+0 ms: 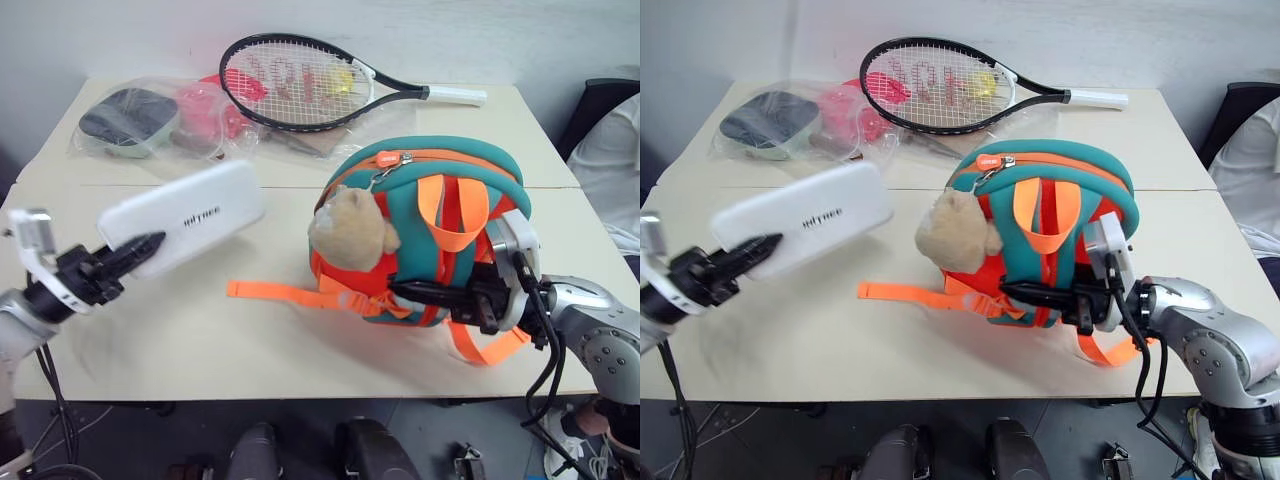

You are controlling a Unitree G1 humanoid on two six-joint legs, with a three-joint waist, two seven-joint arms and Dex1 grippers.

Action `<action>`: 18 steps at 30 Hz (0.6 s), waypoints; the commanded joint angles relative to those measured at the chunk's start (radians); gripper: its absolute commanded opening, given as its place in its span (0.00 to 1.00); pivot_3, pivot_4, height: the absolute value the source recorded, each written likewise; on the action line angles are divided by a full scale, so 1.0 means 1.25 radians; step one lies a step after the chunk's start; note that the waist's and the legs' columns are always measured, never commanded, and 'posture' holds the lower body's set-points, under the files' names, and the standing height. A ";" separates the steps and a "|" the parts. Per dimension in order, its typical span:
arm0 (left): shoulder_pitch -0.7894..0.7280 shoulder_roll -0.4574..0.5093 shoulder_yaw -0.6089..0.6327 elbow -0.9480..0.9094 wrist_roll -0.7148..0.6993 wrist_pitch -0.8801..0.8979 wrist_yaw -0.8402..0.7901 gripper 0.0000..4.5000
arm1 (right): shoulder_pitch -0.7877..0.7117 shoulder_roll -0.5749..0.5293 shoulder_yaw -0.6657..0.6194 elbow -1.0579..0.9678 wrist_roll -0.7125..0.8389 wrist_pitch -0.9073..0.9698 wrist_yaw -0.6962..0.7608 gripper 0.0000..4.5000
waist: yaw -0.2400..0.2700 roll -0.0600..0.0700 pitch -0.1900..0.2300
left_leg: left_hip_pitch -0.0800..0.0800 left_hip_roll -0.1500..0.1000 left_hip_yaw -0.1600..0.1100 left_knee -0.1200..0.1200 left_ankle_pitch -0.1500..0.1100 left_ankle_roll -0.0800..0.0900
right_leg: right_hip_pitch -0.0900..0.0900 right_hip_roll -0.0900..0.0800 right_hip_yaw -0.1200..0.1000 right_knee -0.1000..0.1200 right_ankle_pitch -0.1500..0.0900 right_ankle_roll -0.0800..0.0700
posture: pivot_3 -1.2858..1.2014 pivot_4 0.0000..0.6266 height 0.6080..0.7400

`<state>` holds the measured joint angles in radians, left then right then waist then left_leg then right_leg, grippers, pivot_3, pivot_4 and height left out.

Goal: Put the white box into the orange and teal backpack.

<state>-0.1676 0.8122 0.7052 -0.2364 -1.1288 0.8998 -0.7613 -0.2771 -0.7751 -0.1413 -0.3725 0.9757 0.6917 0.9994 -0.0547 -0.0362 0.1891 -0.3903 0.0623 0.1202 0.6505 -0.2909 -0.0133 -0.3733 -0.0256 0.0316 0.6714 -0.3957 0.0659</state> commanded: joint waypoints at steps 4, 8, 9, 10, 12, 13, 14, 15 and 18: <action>-0.088 -0.002 -0.083 -0.074 -0.058 -0.010 0.009 0.28 | -0.013 0.008 0.006 0.013 -0.043 -0.038 0.047 0.00 | 0.001 0.001 0.000 | 0.001 0.000 0.000 0.000 0.001 -0.001 | 0.001 0.000 0.000 0.000 0.000 0.000 | 0.52 0.24 1.00; -0.120 -0.004 -0.146 -0.057 -0.048 -0.021 -0.025 0.28 | -0.017 0.016 0.007 0.018 -0.055 -0.040 0.049 0.00 | -0.002 0.001 0.000 | 0.001 0.000 0.000 0.000 0.002 -0.001 | 0.000 0.001 0.000 0.001 0.000 0.000 | 0.52 0.24 1.00; -0.124 -0.003 -0.161 -0.054 -0.041 -0.023 -0.034 0.28 | -0.016 0.017 0.006 0.018 -0.057 -0.040 0.048 0.00 | -0.001 0.001 0.000 | 0.001 0.000 0.000 0.000 0.002 -0.001 | 0.000 0.001 0.000 0.000 0.000 0.000 | 0.52 0.24 1.00; -0.128 -0.003 -0.177 -0.053 -0.035 -0.023 -0.044 0.28 | -0.016 0.019 0.004 0.017 -0.057 -0.038 0.045 0.00 | -0.001 0.001 0.000 | 0.001 0.000 0.000 0.000 0.002 -0.001 | 0.000 0.001 0.000 0.000 0.000 0.000 | 0.52 0.24 1.00; -0.139 -0.005 -0.225 -0.045 0.012 -0.046 -0.070 0.28 | -0.015 0.019 0.001 0.014 -0.057 -0.034 0.043 0.00 | 0.000 0.001 0.000 | 0.001 0.000 0.000 0.000 0.002 -0.001 | 0.000 0.001 0.000 0.000 0.000 0.000 | 0.52 0.24 1.00; -0.145 -0.001 -0.252 -0.042 0.032 -0.055 -0.091 0.28 | -0.015 0.020 0.001 0.014 -0.057 -0.032 0.042 0.00 | 0.000 0.001 0.000 | 0.001 0.000 0.000 0.000 0.002 -0.001 | 0.000 0.001 0.001 0.000 0.000 0.000 | 0.52 0.24 1.00; -0.149 0.003 -0.269 -0.038 0.047 -0.061 -0.108 0.28 | -0.015 0.021 0.000 0.013 -0.057 -0.031 0.042 0.00 | 0.002 0.001 0.000 | 0.001 0.000 0.000 0.000 0.002 -0.001 | 0.000 0.001 0.000 0.000 0.000 0.000 | 0.52 0.24 1.00; -0.159 0.004 -0.284 -0.033 0.053 -0.065 -0.127 0.28 | -0.015 0.021 0.001 0.012 -0.057 -0.030 0.042 0.00 | 0.003 0.001 0.000 | 0.001 0.000 0.000 0.000 0.002 -0.001 | 0.000 0.001 0.000 0.000 0.000 0.000 | 0.52 0.24 1.00; -0.177 0.043 -0.354 -0.031 0.120 -0.096 -0.214 0.28 | -0.020 0.022 0.002 0.013 -0.059 -0.026 0.038 0.00 | 0.005 0.001 0.000 | 0.000 0.000 0.000 0.001 0.002 -0.001 | 0.001 0.001 0.000 0.000 0.000 0.000 | 0.52 0.24 1.00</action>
<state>-0.3729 0.8320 0.3135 -0.2417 -1.0246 0.8112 -0.9459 -0.2908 -0.7500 -0.1187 -0.3404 0.8960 0.6593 1.0524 -0.0484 -0.0352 0.1893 -0.3898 0.0618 0.1204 0.6511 -0.2883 -0.0143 -0.3727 -0.0246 0.0321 0.6718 -0.3958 0.0659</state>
